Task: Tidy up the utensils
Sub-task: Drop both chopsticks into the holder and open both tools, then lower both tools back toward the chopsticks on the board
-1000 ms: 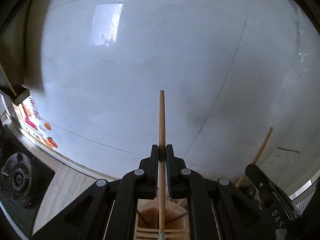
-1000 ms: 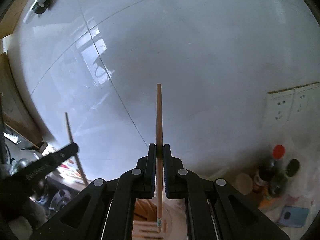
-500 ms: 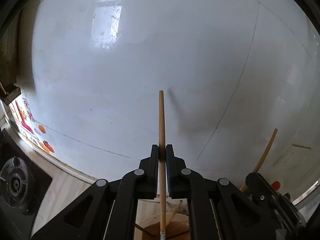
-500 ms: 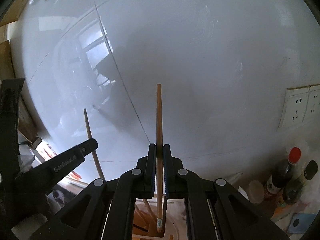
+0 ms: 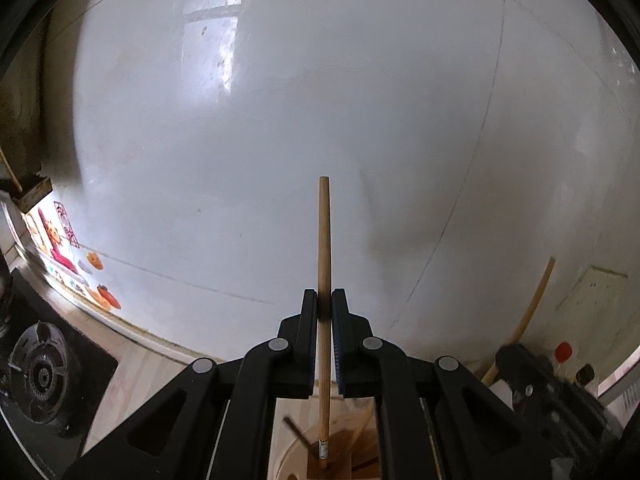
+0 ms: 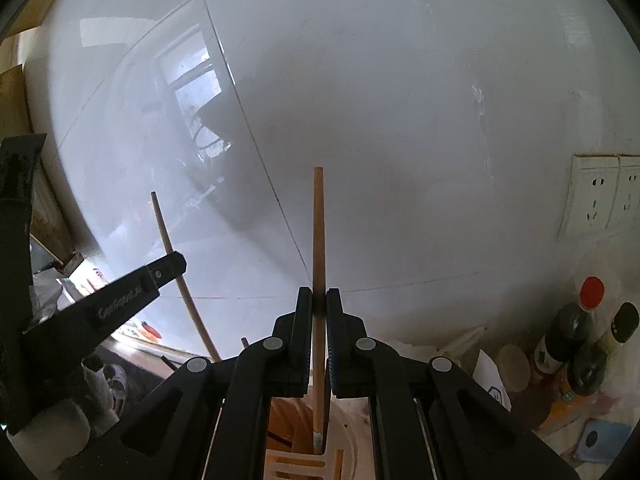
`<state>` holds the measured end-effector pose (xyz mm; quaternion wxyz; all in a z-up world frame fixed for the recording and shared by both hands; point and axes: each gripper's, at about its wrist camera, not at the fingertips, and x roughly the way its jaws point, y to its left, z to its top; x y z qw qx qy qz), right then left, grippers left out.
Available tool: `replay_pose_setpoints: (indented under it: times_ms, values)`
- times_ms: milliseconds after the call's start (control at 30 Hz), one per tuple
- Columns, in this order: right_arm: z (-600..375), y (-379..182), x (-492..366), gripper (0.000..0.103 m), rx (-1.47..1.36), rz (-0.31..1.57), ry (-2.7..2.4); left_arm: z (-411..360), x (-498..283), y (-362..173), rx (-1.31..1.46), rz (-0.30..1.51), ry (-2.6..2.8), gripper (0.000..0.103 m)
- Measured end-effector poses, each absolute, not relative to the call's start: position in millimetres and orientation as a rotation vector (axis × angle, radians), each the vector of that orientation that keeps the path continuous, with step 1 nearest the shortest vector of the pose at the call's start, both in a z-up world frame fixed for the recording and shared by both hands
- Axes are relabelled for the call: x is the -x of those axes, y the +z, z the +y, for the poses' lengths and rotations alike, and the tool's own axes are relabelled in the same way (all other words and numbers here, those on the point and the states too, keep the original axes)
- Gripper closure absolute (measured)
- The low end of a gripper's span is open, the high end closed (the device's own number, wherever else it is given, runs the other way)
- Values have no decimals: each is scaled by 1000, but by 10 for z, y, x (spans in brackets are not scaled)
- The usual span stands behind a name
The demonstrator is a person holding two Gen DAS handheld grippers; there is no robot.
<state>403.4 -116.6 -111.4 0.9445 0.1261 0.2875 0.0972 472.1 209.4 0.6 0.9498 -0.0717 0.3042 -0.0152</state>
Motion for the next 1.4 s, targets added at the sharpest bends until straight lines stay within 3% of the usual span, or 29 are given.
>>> replay_pose_setpoints:
  times_ms: [333, 500, 533, 600, 633, 667, 733, 833, 933, 1033, 1133, 1400]
  values:
    - [-1236, -1094, -3996, 96, -236, 617, 204, 2116, -4550, -154, 139, 692, -40, 98]
    - [-1247, -1159, -4051, 95, -235, 699, 237, 2159, -4433, -84, 161, 742, -55, 93]
    - [-1261, -1155, -4046, 94, -239, 717, 251, 2166, -4388, -29, 153, 746, -38, 86]
    - [-1314, -1104, -3988, 82, -248, 722, 260, 2216, -4305, 78, 122, 752, 26, 50]
    - [-1359, -1062, -3945, 67, -254, 715, 261, 2252, -4223, 159, 119, 741, 41, 20]
    - [-1395, -1037, -3913, 55, -258, 710, 262, 2289, -4139, 225, 126, 720, 46, 10]
    - [-1534, -933, -3788, 48, -271, 704, 256, 2347, -3972, 315, 145, 692, 54, 10]
    - [-1738, -838, -3572, 45, -266, 707, 212, 2387, -3765, 310, 131, 699, 83, 0]
    - [-1961, -832, -3336, 34, -271, 731, 159, 2376, -3566, 189, 101, 719, 101, 0]
    - [-2153, -900, -3112, 30, -292, 756, 132, 2329, -3421, -53, 76, 761, 116, 0]
    - [-2392, -1118, -2846, 23, -306, 799, 74, 2254, -3301, -372, 60, 819, 143, 0]
    - [-2914, -2151, -2445, 22, -293, 1069, -55, 1771, -3130, -1401, 3, 1088, 116, 0]
